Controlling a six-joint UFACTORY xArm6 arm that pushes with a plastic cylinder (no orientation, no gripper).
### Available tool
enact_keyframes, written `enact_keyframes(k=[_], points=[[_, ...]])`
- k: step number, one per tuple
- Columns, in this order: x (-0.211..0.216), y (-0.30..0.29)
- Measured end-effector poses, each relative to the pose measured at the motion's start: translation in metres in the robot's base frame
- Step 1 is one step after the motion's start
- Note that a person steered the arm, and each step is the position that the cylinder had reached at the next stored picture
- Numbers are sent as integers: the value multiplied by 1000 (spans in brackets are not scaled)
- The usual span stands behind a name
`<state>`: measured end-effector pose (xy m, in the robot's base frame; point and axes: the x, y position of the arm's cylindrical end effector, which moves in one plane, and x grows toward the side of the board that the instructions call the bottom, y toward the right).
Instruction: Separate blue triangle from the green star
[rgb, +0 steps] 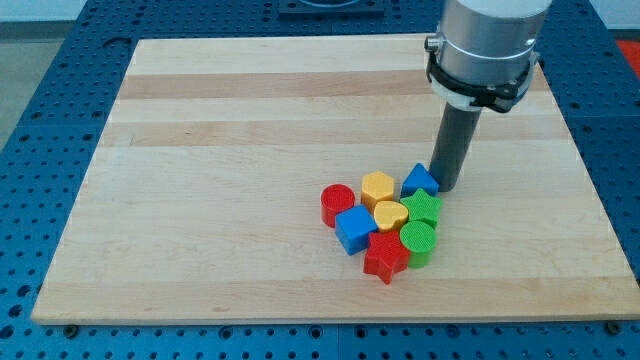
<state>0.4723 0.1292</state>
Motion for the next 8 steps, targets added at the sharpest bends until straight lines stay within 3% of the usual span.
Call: enact_keyframes(k=[1,3,5,6,8], points=[[-19,68],[22,150],[82,131],[89,96],[35,53]])
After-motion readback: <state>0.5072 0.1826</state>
